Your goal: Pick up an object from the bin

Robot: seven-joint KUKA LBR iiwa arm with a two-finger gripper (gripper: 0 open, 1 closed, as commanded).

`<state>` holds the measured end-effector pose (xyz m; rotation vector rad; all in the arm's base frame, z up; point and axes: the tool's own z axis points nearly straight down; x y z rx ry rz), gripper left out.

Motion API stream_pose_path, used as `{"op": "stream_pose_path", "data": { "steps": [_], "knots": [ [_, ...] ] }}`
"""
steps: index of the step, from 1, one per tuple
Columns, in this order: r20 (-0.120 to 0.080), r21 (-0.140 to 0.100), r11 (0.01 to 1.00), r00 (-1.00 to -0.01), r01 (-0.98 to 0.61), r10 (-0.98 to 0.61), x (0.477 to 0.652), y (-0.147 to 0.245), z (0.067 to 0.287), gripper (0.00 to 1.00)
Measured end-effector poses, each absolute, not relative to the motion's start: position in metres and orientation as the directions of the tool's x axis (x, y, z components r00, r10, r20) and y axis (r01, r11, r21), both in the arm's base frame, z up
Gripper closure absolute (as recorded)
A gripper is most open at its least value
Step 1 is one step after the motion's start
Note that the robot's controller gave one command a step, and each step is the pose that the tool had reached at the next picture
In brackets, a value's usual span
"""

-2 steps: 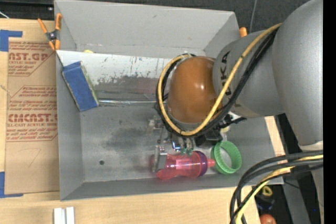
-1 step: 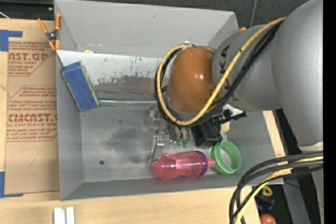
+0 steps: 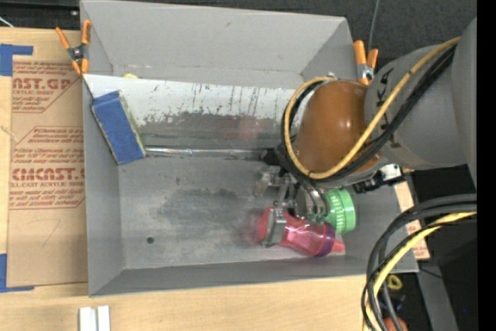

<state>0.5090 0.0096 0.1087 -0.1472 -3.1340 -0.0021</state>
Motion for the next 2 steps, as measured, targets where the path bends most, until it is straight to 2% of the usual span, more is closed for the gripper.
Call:
{"op": "stream_pose_path", "data": {
  "steps": [1, 2],
  "knots": [
    [-0.001, 0.009, 0.975, -0.975, 0.220, 0.220, 0.489, 0.008, 0.070, 0.00],
    [-0.004, 0.006, 0.925, -0.925, 0.379, 0.379, 0.487, -0.054, 0.070, 1.00]
  ]
}}
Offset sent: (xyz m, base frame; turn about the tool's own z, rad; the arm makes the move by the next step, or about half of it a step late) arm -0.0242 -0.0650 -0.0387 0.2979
